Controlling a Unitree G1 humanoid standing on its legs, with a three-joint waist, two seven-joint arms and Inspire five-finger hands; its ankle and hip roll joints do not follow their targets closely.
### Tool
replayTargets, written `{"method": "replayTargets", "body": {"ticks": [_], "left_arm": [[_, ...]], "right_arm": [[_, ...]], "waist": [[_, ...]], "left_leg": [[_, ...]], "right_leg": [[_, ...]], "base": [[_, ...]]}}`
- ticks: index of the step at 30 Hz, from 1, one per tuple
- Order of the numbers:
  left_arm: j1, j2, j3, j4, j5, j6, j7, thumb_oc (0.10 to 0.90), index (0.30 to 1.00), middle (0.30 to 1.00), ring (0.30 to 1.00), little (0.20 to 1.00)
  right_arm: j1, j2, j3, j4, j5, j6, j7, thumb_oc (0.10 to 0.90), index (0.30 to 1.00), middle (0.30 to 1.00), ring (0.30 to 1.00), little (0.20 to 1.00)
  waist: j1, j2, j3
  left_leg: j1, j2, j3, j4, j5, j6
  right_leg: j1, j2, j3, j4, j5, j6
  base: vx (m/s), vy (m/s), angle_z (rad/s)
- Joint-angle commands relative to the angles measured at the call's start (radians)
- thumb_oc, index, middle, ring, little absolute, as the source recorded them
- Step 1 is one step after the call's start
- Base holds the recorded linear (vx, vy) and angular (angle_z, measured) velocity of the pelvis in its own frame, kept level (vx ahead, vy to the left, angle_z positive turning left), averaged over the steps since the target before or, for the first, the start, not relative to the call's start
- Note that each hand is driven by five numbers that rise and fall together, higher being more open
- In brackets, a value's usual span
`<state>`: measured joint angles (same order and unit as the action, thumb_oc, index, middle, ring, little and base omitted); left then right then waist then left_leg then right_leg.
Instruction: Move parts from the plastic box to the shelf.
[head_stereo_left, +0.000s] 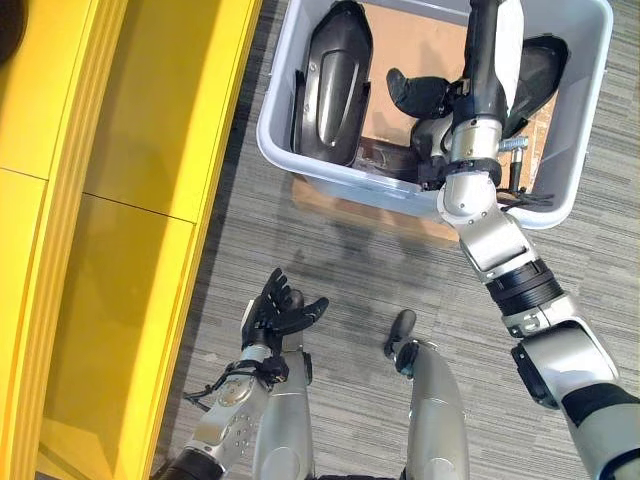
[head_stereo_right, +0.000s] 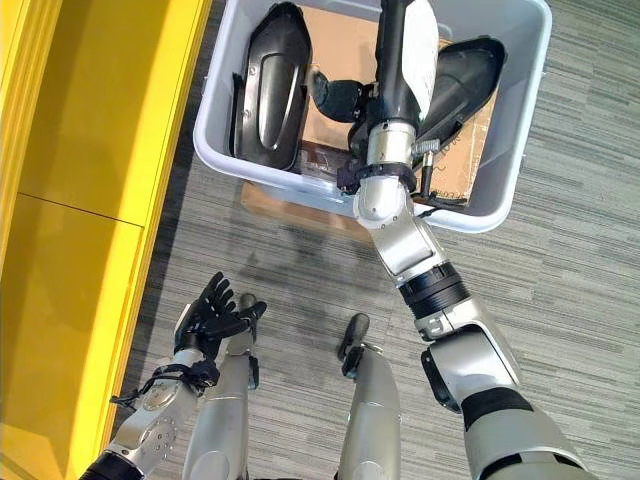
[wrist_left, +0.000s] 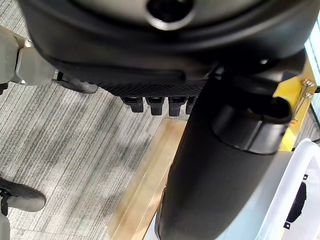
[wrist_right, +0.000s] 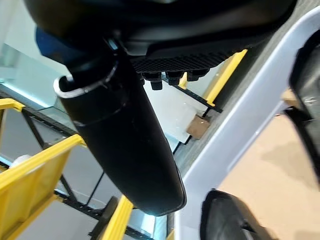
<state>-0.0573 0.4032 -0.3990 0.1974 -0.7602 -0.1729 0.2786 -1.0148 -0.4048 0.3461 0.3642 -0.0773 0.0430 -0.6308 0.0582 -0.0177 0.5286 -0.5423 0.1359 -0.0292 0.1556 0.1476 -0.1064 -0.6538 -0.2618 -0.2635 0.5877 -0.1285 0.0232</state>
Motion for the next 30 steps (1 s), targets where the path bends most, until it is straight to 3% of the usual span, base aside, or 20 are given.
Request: {"method": "replayTargets", "body": {"ticks": [1,30], "left_arm": [[0.049,-0.005,0.030,-0.101,0.056,-0.038,0.009,0.900,1.000,1.000,1.000,1.000],[0.067,-0.017,0.030,-0.074,0.073,-0.040,0.013,0.900,1.000,1.000,1.000,1.000]], "right_arm": [[-0.115,-0.054,-0.073,-0.092,-0.038,-0.079,-0.048,0.900,1.000,1.000,1.000,1.000],[-0.039,0.020,-0.056,0.069,-0.006,-0.070,-0.037,0.900,1.000,1.000,1.000,1.000]], "waist": [[0.006,-0.046,-0.009],[-0.004,-0.028,-0.009]], "left_leg": [[0.058,-0.016,-0.014,0.096,-0.189,0.036],[0.032,-0.012,-0.003,0.110,-0.191,0.036]], "right_leg": [[0.067,-0.015,0.093,-0.140,0.070,0.112],[0.033,-0.011,0.107,-0.135,0.075,0.108]], "base": [[0.00,0.000,0.00],[0.00,0.001,-0.01]]}}
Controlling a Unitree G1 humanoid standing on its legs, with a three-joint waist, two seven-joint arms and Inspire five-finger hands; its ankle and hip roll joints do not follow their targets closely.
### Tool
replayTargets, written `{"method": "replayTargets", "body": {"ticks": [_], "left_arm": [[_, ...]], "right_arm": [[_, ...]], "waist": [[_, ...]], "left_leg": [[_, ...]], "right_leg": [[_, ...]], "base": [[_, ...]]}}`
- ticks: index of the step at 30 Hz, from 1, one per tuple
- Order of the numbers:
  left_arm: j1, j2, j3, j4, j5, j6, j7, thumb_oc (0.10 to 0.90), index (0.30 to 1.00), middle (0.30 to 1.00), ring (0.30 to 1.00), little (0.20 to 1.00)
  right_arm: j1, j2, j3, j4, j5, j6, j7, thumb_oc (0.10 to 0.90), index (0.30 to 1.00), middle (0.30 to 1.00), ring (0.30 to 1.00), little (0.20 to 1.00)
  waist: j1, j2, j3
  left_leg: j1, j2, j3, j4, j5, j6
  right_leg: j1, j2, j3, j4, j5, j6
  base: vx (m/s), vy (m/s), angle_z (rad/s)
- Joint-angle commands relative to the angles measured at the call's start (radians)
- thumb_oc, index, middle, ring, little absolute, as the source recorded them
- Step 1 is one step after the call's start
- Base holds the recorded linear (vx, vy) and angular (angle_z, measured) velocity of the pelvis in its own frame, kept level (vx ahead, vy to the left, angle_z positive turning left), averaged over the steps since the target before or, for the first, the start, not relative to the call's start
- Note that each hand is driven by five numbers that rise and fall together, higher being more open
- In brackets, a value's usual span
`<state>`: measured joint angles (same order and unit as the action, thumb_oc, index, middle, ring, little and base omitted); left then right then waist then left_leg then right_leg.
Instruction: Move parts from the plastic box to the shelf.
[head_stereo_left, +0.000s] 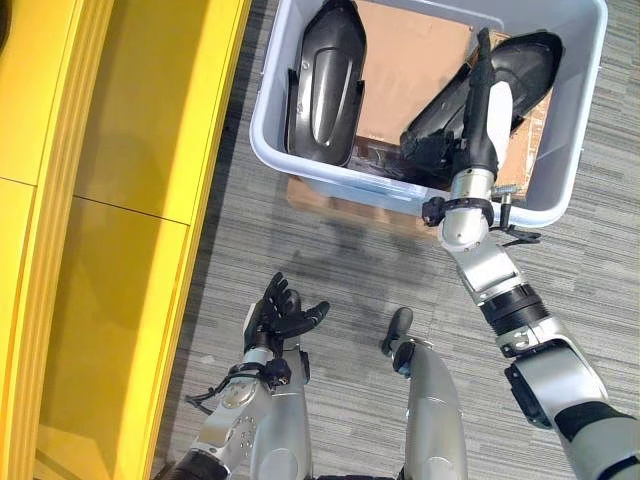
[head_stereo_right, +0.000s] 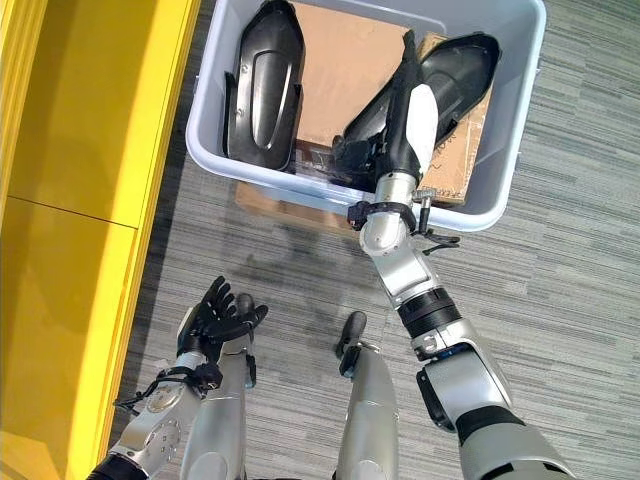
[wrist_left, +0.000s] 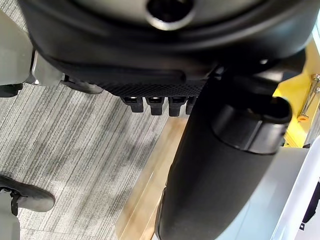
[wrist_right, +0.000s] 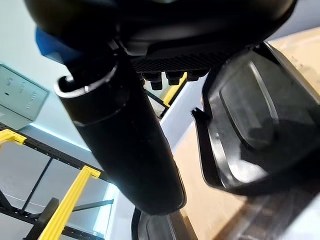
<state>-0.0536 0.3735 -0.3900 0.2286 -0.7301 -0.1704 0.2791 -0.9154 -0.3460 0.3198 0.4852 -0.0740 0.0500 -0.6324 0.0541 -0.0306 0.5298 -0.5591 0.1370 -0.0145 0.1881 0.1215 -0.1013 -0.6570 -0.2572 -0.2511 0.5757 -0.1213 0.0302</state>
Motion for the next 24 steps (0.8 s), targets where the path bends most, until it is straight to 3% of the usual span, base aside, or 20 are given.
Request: {"method": "replayTargets", "body": {"ticks": [1,13,24], "left_arm": [[0.065,0.012,0.022,-0.107,0.043,-0.044,0.013,0.900,1.000,1.000,1.000,1.000],[0.067,0.019,0.023,-0.112,0.040,-0.049,0.020,0.900,1.000,1.000,1.000,1.000],[0.067,0.027,0.020,-0.113,0.056,-0.054,0.022,0.900,1.000,1.000,1.000,1.000]], "right_arm": [[-0.138,-0.035,-0.024,-0.046,-0.010,-0.076,-0.035,0.900,1.000,1.000,1.000,1.000],[-0.176,0.003,-0.003,0.037,0.007,-0.072,-0.042,0.900,1.000,1.000,1.000,1.000],[-0.177,-0.016,0.000,0.084,-0.032,-0.051,-0.063,0.900,1.000,1.000,1.000,1.000]], "waist": [[0.000,-0.016,-0.010],[0.008,-0.017,-0.010],[0.010,-0.016,-0.010]], "left_leg": [[0.052,-0.013,-0.017,0.080,-0.171,0.030],[0.016,-0.014,-0.018,0.110,-0.182,0.034],[-0.016,-0.016,-0.013,0.135,-0.195,0.039]], "right_leg": [[0.038,-0.017,0.094,-0.120,0.061,0.102],[0.015,-0.019,0.093,-0.113,0.065,0.101],[-0.015,-0.020,0.098,-0.105,0.068,0.104]], "base": [[0.00,0.000,0.00],[0.00,0.000,0.00],[0.00,0.000,0.00]]}}
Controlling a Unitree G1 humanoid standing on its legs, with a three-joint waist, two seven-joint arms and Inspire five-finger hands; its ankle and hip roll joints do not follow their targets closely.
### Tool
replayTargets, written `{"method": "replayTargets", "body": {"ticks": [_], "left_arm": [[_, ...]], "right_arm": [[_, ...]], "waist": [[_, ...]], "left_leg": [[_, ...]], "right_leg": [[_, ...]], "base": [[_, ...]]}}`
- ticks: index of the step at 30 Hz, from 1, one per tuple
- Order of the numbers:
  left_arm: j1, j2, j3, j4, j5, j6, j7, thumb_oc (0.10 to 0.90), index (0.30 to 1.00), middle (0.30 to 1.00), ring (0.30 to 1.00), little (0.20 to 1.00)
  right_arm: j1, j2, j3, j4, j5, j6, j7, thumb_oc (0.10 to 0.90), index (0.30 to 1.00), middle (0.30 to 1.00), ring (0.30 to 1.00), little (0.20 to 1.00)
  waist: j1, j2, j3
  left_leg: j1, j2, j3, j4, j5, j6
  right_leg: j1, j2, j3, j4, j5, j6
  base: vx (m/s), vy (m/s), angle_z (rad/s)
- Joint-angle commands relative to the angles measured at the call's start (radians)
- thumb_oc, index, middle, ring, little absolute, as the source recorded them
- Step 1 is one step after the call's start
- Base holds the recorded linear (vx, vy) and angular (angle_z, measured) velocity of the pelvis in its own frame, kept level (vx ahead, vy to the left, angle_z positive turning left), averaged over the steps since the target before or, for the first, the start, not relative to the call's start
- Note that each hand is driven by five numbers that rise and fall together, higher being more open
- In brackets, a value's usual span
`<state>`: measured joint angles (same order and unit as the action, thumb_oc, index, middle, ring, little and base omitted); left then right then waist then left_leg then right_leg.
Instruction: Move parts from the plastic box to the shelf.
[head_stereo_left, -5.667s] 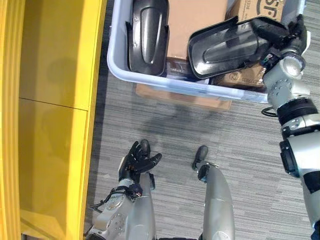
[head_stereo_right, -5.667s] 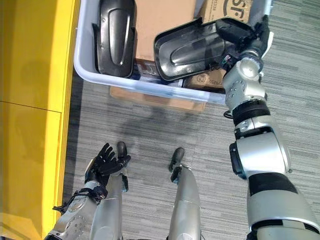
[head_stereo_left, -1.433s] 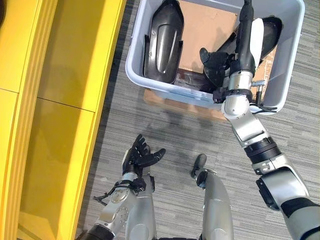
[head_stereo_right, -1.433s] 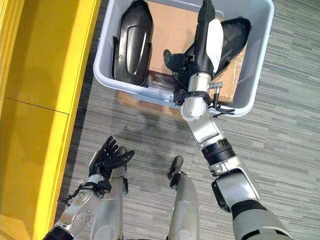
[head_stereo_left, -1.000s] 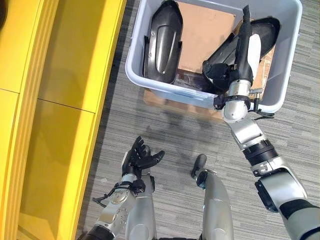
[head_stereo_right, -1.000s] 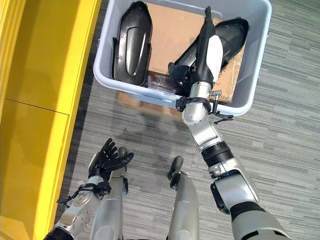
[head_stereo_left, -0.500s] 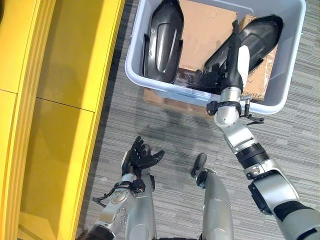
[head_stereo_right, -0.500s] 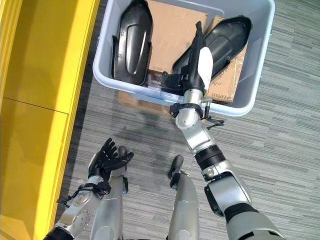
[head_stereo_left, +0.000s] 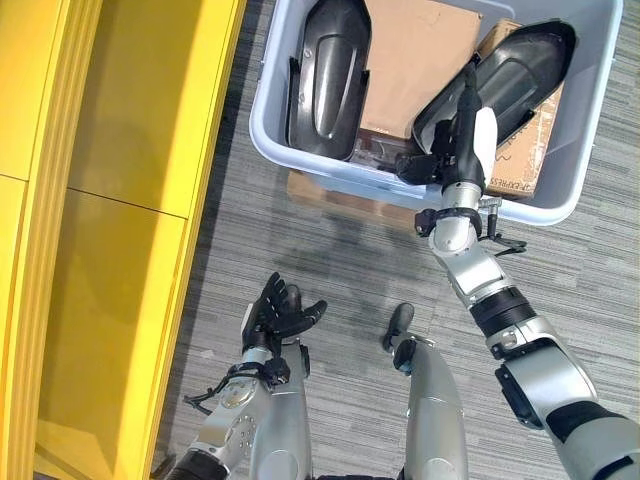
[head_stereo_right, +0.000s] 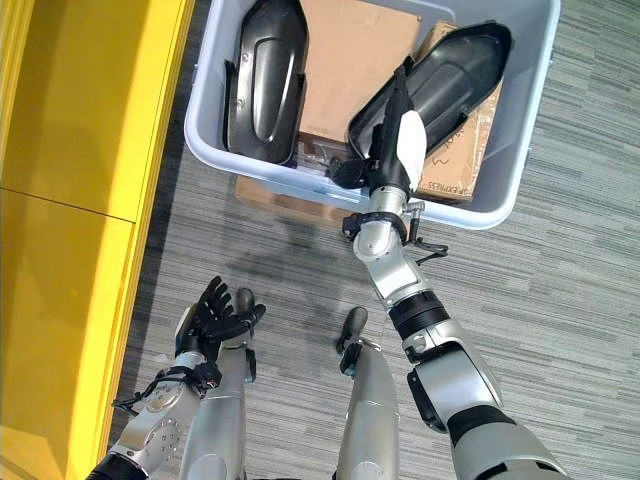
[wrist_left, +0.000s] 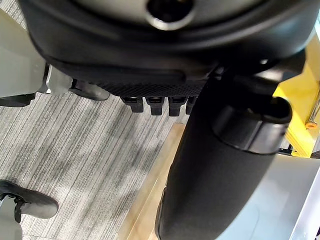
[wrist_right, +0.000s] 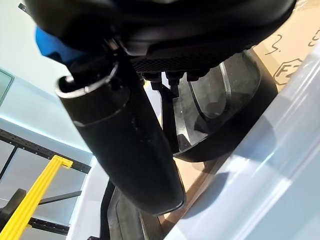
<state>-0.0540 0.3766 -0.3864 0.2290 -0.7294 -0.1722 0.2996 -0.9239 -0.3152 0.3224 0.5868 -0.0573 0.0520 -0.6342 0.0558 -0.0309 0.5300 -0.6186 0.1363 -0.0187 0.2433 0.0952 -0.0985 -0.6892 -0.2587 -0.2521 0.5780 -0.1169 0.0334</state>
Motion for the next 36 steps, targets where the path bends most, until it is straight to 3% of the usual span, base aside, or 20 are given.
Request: {"method": "replayTargets", "body": {"ticks": [1,27,36], "left_arm": [[0.067,0.023,0.016,-0.114,0.056,-0.054,0.002,0.900,1.000,1.000,1.000,1.000],[0.068,0.028,0.002,-0.143,0.043,-0.076,0.011,0.900,1.000,1.000,1.000,1.000],[0.067,0.036,0.001,-0.159,0.035,-0.086,0.010,0.900,1.000,1.000,1.000,1.000]], "right_arm": [[-0.169,-0.049,-0.001,-0.012,-0.053,-0.051,-0.061,0.900,1.000,1.000,1.000,1.000],[-0.241,-0.075,-0.015,0.112,-0.082,-0.018,-0.146,0.900,1.000,1.000,1.000,1.000],[-0.299,-0.082,0.020,0.262,-0.079,0.006,-0.146,0.900,1.000,1.000,1.000,1.000]], "waist": [[0.008,-0.015,-0.010],[0.014,0.009,-0.010],[0.022,0.020,-0.010]], "left_leg": [[0.038,-0.014,-0.009,0.084,-0.170,0.036],[-0.049,-0.024,-0.014,0.112,-0.171,0.039],[-0.071,-0.027,-0.016,0.117,-0.170,0.039]], "right_leg": [[0.014,-0.018,0.100,-0.108,0.064,0.100],[-0.062,-0.024,0.106,-0.091,0.063,0.098],[-0.082,-0.027,0.107,-0.087,0.067,0.099]], "base": [[0.00,0.000,0.00],[0.00,0.000,0.00],[0.00,0.000,0.00]]}}
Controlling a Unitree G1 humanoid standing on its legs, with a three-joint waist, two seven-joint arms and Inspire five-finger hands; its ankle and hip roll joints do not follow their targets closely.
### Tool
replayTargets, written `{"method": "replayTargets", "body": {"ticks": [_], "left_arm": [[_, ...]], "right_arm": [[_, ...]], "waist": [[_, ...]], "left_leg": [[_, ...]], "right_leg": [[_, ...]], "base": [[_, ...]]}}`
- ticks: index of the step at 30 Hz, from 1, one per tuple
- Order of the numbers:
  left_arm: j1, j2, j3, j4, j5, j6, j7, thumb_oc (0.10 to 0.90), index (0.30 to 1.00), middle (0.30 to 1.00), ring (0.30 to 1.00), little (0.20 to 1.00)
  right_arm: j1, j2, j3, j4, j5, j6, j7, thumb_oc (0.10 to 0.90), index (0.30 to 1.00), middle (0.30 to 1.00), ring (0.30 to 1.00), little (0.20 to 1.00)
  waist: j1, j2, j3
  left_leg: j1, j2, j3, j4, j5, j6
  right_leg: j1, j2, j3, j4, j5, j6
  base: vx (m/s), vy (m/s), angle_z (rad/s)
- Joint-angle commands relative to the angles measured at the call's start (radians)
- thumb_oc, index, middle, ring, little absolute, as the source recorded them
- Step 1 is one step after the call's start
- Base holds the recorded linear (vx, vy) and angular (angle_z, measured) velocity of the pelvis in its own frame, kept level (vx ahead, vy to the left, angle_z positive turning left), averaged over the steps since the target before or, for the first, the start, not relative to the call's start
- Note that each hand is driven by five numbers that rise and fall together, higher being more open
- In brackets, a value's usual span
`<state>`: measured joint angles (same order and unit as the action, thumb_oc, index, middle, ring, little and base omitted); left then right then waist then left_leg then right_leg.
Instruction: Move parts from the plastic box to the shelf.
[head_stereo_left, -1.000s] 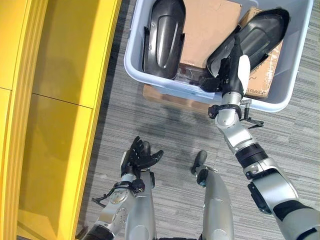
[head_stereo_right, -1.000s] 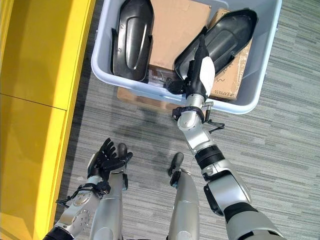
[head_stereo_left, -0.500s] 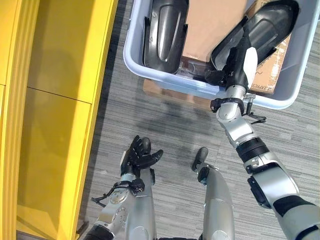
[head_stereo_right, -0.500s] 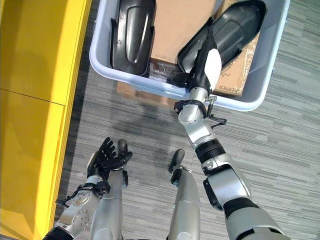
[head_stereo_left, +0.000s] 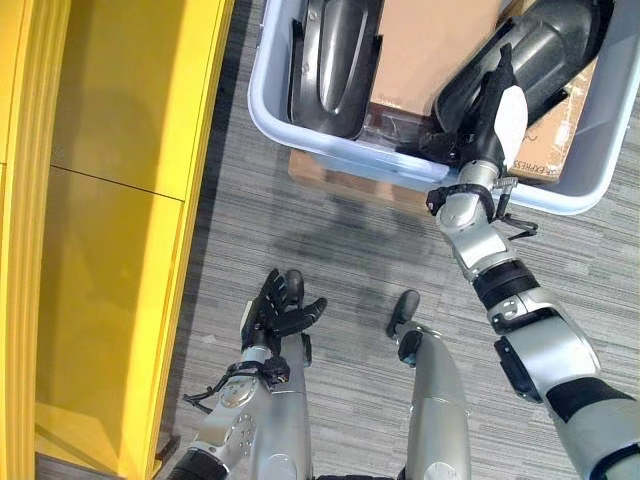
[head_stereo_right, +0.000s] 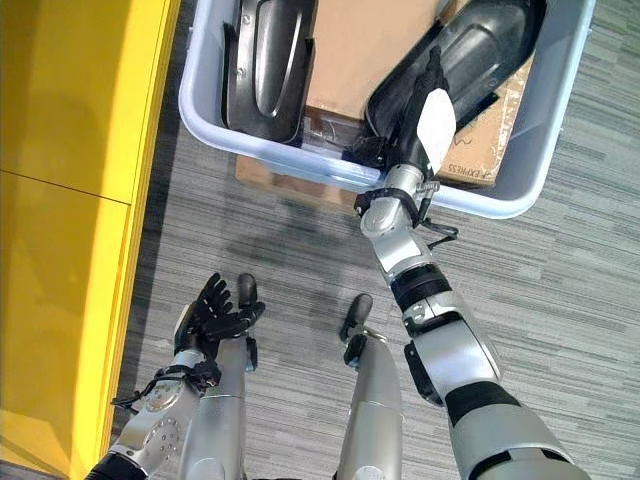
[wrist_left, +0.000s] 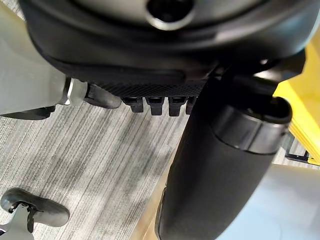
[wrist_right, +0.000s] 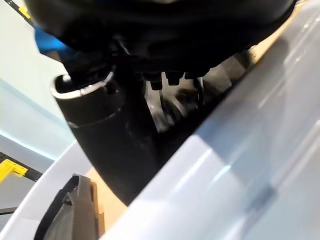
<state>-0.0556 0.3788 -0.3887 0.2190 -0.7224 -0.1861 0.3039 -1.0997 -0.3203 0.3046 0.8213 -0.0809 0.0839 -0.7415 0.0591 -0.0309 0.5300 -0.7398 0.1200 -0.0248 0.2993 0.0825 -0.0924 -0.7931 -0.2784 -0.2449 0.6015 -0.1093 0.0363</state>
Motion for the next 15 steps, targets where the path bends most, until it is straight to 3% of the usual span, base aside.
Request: {"method": "replayTargets", "body": {"ticks": [1,15], "left_arm": [[0.070,0.032,0.003,-0.150,0.027,-0.072,0.004,0.900,1.000,1.000,1.000,1.000],[0.069,0.045,0.004,-0.180,0.026,-0.085,-0.012,0.900,1.000,1.000,1.000,1.000]], "right_arm": [[-0.126,-0.078,0.045,0.035,-0.059,-0.025,-0.036,0.900,1.000,1.000,1.000,1.000],[-0.168,-0.128,0.221,0.286,-0.216,0.062,0.049,0.900,1.000,1.000,1.000,1.000]], "waist": [[0.018,0.021,-0.010],[0.035,0.035,-0.010]], "left_leg": [[0.046,-0.011,-0.010,0.064,-0.158,0.034],[0.004,-0.018,-0.020,0.071,-0.152,0.035]], "right_leg": [[0.019,-0.007,0.100,-0.109,0.060,0.096],[-0.012,-0.013,0.093,-0.107,0.065,0.097]], "base": [[0.00,0.000,0.00],[0.00,0.000,0.00]]}}
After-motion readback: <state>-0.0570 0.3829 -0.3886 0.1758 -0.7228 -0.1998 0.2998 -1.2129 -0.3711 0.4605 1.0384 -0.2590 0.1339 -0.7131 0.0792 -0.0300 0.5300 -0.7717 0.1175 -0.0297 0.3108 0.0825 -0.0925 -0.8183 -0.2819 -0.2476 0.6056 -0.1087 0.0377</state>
